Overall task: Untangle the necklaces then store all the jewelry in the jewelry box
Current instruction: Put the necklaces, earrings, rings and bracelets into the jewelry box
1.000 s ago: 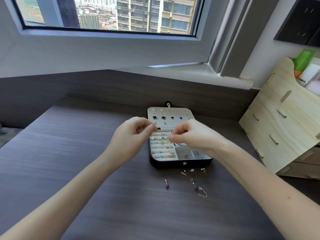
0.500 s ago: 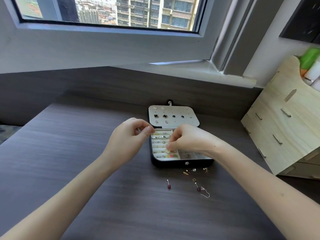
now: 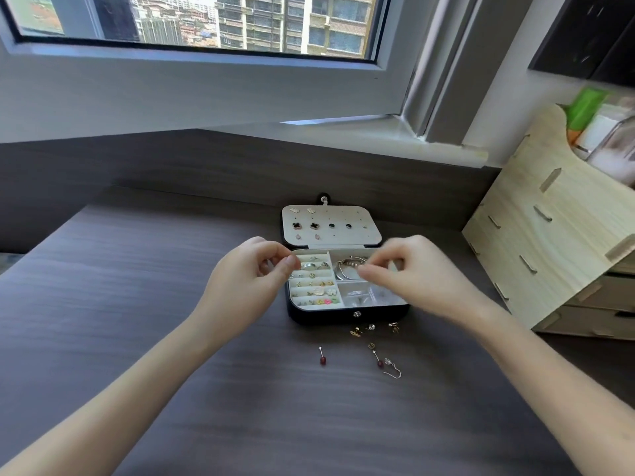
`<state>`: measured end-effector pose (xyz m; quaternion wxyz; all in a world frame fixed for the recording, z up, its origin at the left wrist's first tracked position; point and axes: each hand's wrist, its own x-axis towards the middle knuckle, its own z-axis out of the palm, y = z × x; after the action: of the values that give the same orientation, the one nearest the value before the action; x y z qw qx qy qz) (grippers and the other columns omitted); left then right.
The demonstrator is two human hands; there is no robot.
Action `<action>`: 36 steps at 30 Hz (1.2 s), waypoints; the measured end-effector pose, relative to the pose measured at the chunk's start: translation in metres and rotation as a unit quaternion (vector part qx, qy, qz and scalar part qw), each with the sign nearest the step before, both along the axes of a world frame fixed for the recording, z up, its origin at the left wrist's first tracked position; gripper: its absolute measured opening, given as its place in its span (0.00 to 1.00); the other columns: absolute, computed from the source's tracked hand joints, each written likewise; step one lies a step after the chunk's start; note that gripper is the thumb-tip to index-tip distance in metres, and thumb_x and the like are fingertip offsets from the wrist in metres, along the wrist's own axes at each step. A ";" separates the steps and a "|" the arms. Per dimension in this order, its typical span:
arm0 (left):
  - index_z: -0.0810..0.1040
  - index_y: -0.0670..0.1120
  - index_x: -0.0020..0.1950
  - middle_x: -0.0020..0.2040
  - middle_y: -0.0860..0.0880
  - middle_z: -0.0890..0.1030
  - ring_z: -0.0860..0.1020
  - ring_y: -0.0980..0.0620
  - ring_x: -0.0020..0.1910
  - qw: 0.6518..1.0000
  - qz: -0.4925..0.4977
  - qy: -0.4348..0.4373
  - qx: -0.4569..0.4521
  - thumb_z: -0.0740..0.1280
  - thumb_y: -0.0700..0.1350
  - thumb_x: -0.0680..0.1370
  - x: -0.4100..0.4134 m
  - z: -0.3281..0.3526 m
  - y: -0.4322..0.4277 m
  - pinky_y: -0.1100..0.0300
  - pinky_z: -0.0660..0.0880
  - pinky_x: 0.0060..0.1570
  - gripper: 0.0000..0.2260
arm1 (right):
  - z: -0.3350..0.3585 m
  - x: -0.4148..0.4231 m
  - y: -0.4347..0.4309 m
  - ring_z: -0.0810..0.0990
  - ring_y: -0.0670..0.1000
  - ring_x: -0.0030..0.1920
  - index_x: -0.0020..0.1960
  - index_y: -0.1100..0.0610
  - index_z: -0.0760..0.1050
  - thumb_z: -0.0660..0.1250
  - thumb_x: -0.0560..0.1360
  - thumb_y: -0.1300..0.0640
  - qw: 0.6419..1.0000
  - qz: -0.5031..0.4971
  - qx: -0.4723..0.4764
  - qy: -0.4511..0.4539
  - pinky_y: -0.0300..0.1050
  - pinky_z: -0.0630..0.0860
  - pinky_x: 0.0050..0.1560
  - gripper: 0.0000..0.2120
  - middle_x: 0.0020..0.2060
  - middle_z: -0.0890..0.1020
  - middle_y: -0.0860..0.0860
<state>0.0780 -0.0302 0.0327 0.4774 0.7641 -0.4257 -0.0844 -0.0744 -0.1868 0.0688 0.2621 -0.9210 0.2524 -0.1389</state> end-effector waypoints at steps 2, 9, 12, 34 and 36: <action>0.81 0.51 0.40 0.37 0.54 0.75 0.71 0.58 0.38 1.000 -0.008 -0.008 0.002 0.66 0.44 0.77 -0.002 -0.002 0.002 0.72 0.63 0.34 0.07 | -0.010 -0.027 -0.002 0.72 0.39 0.34 0.38 0.48 0.82 0.70 0.72 0.49 0.999 -0.014 -0.041 0.014 0.35 0.61 0.36 0.06 0.32 0.77 0.41; 0.81 0.54 0.39 0.38 0.55 0.76 0.72 0.57 0.41 0.999 -0.031 -0.033 0.014 0.65 0.53 0.71 -0.015 -0.009 0.004 0.64 0.67 0.38 0.07 | -0.054 -0.058 0.018 0.71 0.49 0.33 0.38 0.50 0.81 0.65 0.71 0.52 0.956 0.009 -0.280 -0.091 0.40 0.65 0.35 0.07 0.31 0.77 0.43; 0.82 0.53 0.40 0.38 0.55 0.76 0.72 0.57 0.41 0.999 -0.030 -0.037 0.014 0.63 0.54 0.69 -0.018 -0.008 0.006 0.63 0.68 0.39 0.09 | -0.065 -0.054 0.017 0.71 0.51 0.33 0.39 0.50 0.82 0.68 0.70 0.56 0.926 0.048 -0.367 -0.078 0.43 0.66 0.32 0.04 0.30 0.75 0.46; 0.83 0.53 0.45 0.39 0.60 0.76 0.73 0.60 0.42 0.976 -0.141 -0.162 0.040 0.64 0.52 0.72 -0.050 -0.006 -0.004 0.68 0.66 0.41 0.09 | -0.046 -0.062 0.025 0.70 0.41 0.40 0.42 0.51 0.74 0.63 0.77 0.56 0.991 0.017 -0.120 0.064 0.33 0.66 0.42 0.05 0.38 0.75 0.40; 0.83 0.52 0.49 0.42 0.57 0.78 0.75 0.54 0.45 0.964 -0.168 -0.202 0.039 0.62 0.55 0.73 -0.056 -0.007 -0.008 0.62 0.70 0.44 0.13 | -0.033 -0.064 0.029 0.72 0.39 0.37 0.42 0.50 0.74 0.63 0.78 0.55 0.998 0.015 0.051 0.043 0.32 0.67 0.41 0.07 0.36 0.76 0.40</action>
<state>0.0216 -0.0384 0.0258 0.3297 0.7007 -0.6322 -0.0240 -0.1384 -0.1575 0.0355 0.2997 -0.9153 0.2561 -0.0823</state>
